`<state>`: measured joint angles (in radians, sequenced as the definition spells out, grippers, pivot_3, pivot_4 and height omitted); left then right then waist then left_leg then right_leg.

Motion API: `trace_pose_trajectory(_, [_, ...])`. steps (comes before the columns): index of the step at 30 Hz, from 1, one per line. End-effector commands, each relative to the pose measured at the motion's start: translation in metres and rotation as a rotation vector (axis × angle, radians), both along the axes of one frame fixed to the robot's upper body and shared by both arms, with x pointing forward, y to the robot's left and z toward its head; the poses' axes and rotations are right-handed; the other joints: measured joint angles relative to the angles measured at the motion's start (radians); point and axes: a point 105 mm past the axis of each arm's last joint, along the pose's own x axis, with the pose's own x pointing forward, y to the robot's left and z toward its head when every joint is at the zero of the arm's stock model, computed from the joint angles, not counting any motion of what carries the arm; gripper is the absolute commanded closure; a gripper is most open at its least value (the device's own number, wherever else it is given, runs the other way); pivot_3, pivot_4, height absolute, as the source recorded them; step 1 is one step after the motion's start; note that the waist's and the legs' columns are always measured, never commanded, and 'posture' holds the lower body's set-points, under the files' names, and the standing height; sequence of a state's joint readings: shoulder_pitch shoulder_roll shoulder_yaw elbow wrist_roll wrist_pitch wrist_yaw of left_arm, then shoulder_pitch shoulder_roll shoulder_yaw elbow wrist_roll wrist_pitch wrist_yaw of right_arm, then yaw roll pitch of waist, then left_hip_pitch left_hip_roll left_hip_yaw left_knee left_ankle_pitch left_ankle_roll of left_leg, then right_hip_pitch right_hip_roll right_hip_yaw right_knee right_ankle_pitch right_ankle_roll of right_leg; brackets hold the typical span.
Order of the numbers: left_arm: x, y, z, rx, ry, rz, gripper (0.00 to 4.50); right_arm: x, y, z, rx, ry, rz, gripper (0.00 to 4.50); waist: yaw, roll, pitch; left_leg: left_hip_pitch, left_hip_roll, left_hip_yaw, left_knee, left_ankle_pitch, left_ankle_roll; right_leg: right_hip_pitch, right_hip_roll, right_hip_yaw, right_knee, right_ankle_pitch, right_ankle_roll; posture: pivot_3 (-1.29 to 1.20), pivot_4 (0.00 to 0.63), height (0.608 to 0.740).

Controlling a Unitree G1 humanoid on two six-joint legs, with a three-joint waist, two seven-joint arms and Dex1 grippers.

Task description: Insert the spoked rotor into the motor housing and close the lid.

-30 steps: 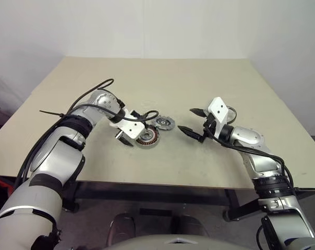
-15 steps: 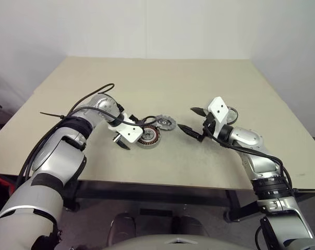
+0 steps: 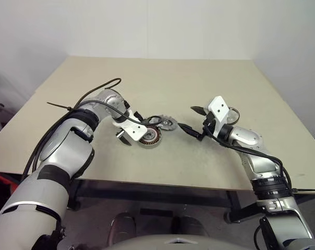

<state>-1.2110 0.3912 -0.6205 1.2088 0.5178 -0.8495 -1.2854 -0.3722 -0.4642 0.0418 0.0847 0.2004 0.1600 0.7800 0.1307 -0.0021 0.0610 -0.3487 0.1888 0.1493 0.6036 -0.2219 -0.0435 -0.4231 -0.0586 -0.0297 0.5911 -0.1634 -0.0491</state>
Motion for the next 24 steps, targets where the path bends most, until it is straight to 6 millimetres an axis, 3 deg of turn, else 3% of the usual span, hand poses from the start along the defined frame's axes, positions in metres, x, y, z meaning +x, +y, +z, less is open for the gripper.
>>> trace_pose_trajectory(1, [0.003,-0.003,0.011,0.014,-0.014,-0.015,0.02,-0.001,0.001,0.021,0.033,-0.085,0.002,0.00,0.001,0.000,0.000,0.000,0.000,0.000,0.000,0.000,0.000,0.000,0.000,0.000,0.000,0.000,-0.001,0.00,0.000,0.740])
trace_pose_trajectory(12, [0.021,-0.018,0.028,-0.026,-0.137,0.032,0.02,-0.004,0.001,0.019,0.045,-0.087,-0.017,0.00,0.004,-0.001,0.001,0.000,0.000,0.000,0.000,0.000,0.000,0.000,0.000,0.000,0.000,0.000,0.000,0.00,0.000,0.740])
trace_pose_trajectory(24, [0.013,-0.007,0.016,0.030,-0.089,-0.007,0.02,-0.003,0.002,0.019,0.051,-0.090,-0.023,0.00,0.004,-0.002,0.001,0.000,0.000,0.000,0.000,0.000,0.000,0.000,0.000,0.000,0.000,0.001,-0.002,0.00,0.000,0.740])
